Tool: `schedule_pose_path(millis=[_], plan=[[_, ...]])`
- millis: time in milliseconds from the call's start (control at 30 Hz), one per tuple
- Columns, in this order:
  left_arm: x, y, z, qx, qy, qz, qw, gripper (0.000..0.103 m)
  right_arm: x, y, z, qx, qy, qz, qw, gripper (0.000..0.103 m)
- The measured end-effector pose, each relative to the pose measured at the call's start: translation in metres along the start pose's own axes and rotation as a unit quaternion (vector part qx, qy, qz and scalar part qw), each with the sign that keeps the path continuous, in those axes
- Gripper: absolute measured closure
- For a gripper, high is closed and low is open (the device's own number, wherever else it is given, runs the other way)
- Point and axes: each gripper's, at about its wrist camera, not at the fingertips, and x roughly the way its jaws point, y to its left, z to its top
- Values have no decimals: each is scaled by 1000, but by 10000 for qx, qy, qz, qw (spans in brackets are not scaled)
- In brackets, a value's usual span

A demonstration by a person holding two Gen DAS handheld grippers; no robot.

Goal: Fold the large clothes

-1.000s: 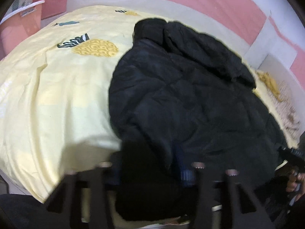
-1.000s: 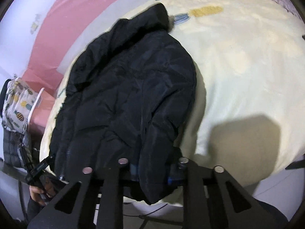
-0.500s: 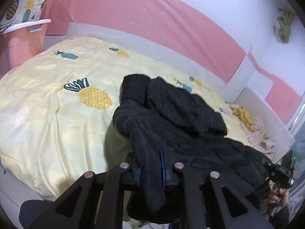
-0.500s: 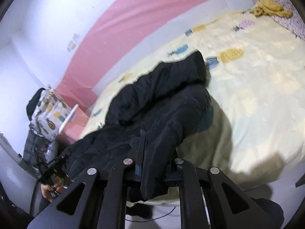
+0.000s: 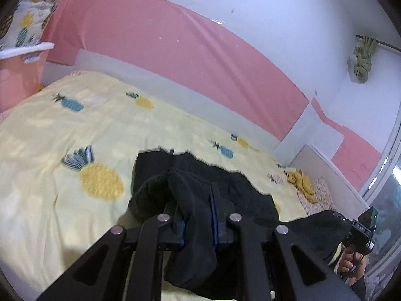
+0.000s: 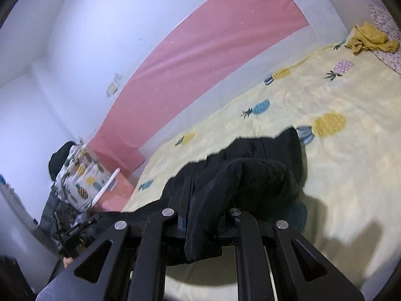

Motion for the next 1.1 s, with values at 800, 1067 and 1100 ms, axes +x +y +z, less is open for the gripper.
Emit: schedule_pose_path(millis=[800, 1067, 1100], plan=[[313, 86, 49, -280, 1255, 925, 9874, 81, 291, -148, 75, 990, 1116, -1363, 9794, 87], [315, 93, 46, -392, 1198, 867, 9882, 80, 283, -155, 72, 1131, 996, -1053, 9830, 84], [316, 93, 47, -391, 1214, 888, 9879, 80, 281, -152, 75, 1169, 979, -1028, 9829, 83]])
